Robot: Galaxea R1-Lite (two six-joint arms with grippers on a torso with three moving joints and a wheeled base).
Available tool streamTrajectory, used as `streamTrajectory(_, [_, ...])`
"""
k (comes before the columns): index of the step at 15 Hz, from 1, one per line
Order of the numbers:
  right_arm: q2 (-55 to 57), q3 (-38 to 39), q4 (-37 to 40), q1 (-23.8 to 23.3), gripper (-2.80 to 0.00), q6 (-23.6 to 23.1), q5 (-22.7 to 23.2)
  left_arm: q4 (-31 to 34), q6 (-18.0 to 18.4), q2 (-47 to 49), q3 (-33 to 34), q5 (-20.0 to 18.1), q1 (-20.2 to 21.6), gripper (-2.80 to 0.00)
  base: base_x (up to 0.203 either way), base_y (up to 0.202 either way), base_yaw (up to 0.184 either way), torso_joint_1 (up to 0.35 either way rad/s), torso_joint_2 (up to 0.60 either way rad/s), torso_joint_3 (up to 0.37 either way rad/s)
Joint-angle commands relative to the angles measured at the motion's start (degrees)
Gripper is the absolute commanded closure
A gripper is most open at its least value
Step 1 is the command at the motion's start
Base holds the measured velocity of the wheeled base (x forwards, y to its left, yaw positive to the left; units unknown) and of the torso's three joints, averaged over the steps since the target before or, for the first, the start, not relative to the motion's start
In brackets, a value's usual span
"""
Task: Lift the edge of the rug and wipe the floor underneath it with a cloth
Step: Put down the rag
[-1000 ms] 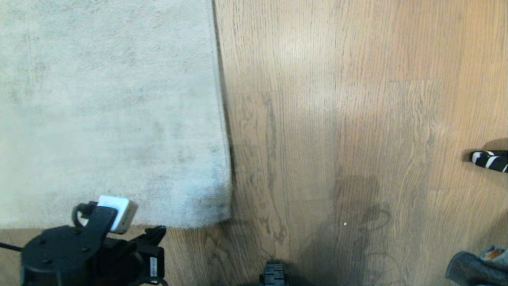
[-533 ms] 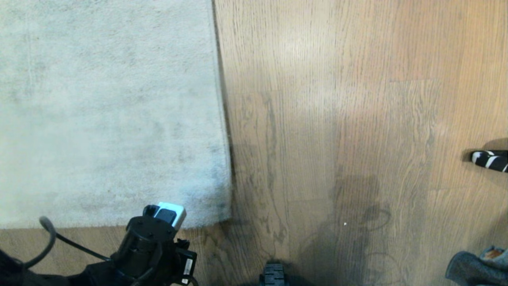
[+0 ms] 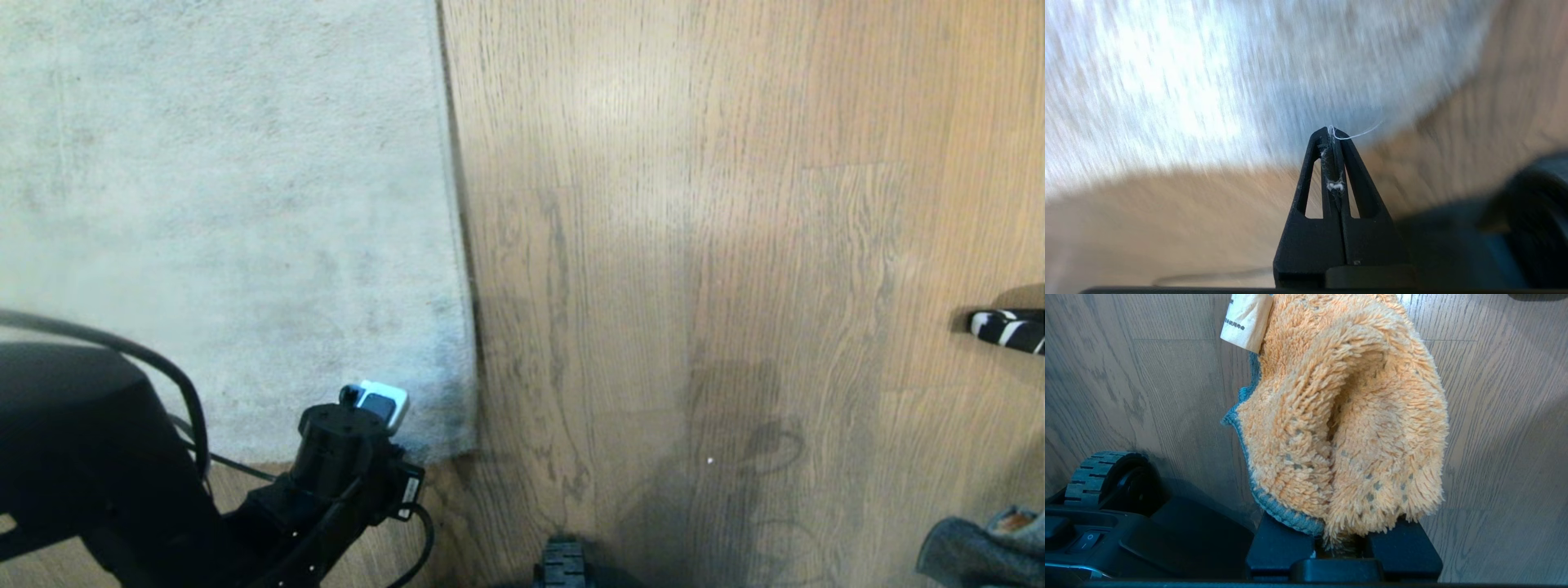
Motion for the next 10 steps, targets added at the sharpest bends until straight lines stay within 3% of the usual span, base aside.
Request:
streamTrajectory(1, [0.1, 0.0, 0.0, -0.1, 0.0, -0.1, 0.0, -2.7, 2.8, 2.2, -3.5, -3.3, 1.9, 0.0, 0.0, 0.0, 0.0, 0.0, 0.0, 0.0])
streamTrajectory(3, [0.1, 0.0, 0.0, 0.0, 0.0, 0.0, 0.0, -5.6, 4.5, 3.0, -6.7, -6.1, 2.6, 0.0, 0.0, 0.0, 0.0, 0.0, 0.0, 0.0])
streamTrajectory(5, [0.1, 0.0, 0.0, -0.1, 0.0, 0.0, 0.1, -7.7, 4.6, 3.9, -7.0, -6.4, 2.6, 0.0, 0.0, 0.0, 0.0, 0.0, 0.0, 0.0])
streamTrajectory(10, [0.1, 0.0, 0.0, 0.0, 0.0, 0.0, 0.0, -8.2, 4.4, 6.1, -6.7, -10.0, 0.8, 0.0, 0.0, 0.0, 0.0, 0.0, 0.0, 0.0])
